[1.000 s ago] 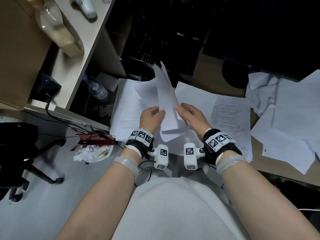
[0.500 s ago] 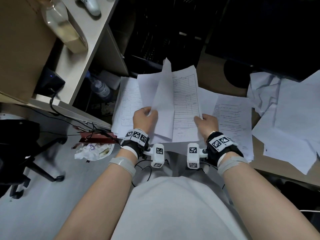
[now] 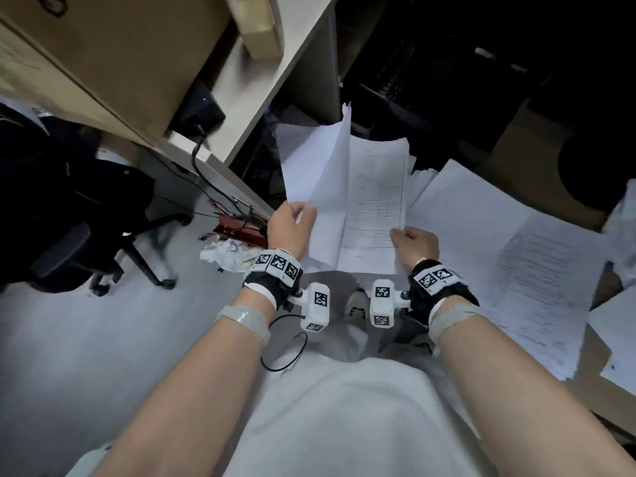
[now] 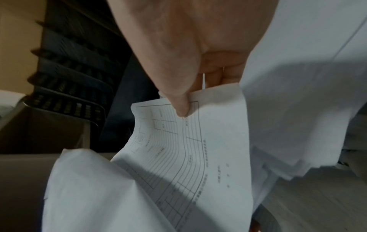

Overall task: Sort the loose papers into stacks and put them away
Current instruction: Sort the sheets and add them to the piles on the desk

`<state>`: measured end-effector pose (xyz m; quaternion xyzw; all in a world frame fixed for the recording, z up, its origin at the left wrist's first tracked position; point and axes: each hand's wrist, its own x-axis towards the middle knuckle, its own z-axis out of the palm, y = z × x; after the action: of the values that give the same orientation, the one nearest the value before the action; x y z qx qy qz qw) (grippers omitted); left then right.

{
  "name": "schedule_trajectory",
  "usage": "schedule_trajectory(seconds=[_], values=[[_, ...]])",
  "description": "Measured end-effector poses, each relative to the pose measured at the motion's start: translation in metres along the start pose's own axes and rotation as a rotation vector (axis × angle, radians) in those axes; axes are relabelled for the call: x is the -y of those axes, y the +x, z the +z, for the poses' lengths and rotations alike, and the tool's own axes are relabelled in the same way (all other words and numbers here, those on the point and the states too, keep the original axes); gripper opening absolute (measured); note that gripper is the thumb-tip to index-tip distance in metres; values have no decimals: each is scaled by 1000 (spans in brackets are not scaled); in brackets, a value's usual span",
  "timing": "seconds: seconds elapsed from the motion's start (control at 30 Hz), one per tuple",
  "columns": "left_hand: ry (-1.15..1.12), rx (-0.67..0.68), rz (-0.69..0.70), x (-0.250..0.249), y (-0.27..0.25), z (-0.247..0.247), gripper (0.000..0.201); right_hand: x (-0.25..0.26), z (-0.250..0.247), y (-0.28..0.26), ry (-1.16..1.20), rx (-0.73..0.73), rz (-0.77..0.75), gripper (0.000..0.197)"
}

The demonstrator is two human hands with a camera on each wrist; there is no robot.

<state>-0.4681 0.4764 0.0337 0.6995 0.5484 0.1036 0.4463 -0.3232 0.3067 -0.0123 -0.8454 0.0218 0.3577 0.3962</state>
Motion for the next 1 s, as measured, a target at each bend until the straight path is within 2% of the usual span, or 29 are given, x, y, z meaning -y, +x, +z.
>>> schedule_trajectory(seconds=[0.1,0.2,0.27,0.33,0.37,0.43,0.53,0.6,0.67,0.77,0.9,1.0], values=[[-13,-64,-23,12,3,-4,29,8,26,12,-15,31,32,41],[4,-106,-10,19,5,-8,27,11,39,19,-56,-2,50,40],[-2,-109,-25,23,8,-9,26,11,45,23,-59,14,58,35],[-33,-111,-53,23,10,-8,25,13,48,22,-89,90,35,21],[-41,-107,-62,21,12,-7,24,14,48,22,-90,137,31,20],[-39,-89,-88,14,13,-2,21,19,44,18,-81,181,30,37],[-34,-57,-97,2,12,8,19,27,32,10,-123,102,-47,58],[-29,-36,-128,-4,12,16,22,36,19,6,-79,77,-121,65],[-46,-29,-138,-12,9,27,30,49,5,3,68,154,-143,62],[-36,19,-90,-24,3,40,39,73,-13,-4,221,239,-80,50],[55,33,-5,-44,-16,45,37,80,-32,-4,212,170,-19,30],[9,54,25,-47,-26,49,35,71,-45,1,296,134,82,11]])
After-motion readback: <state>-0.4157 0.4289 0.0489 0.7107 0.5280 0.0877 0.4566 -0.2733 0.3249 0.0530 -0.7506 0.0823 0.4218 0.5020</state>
